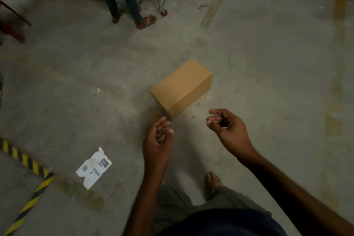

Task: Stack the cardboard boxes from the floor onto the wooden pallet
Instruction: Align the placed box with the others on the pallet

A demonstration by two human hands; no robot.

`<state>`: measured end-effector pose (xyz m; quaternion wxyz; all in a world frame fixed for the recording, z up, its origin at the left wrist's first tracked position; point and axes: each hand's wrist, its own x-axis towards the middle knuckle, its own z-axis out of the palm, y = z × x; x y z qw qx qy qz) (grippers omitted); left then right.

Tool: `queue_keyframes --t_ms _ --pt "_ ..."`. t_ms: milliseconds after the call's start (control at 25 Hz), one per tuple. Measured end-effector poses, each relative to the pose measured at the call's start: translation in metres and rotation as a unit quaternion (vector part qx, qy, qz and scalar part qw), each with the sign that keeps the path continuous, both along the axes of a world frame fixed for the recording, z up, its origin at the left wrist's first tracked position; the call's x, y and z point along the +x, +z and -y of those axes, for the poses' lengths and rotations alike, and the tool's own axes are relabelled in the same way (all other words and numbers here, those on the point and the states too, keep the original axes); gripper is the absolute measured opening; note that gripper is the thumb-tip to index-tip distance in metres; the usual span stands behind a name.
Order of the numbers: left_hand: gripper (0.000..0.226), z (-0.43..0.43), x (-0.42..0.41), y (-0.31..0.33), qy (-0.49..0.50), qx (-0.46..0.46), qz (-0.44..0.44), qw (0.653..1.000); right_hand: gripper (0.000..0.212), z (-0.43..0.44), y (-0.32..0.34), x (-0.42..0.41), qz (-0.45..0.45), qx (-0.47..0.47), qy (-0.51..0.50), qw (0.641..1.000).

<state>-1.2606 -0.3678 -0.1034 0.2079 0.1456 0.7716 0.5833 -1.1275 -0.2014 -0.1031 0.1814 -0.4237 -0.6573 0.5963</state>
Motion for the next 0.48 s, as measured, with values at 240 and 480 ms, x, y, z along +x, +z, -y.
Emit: queue_keyframes --t_ms 240,480 --pt "0.039 -0.055 -0.161 -0.064 -0.032 -0.027 0.053 0.998 0.022 -0.061 -0.050 -0.133 0.085 0.001 -0.026 0.996" --pt "0.039 -0.112 -0.331 -0.202 -0.118 -0.116 0.124 0.978 0.028 -0.083 -0.173 -0.268 0.226 0.006 -0.046 0.973"
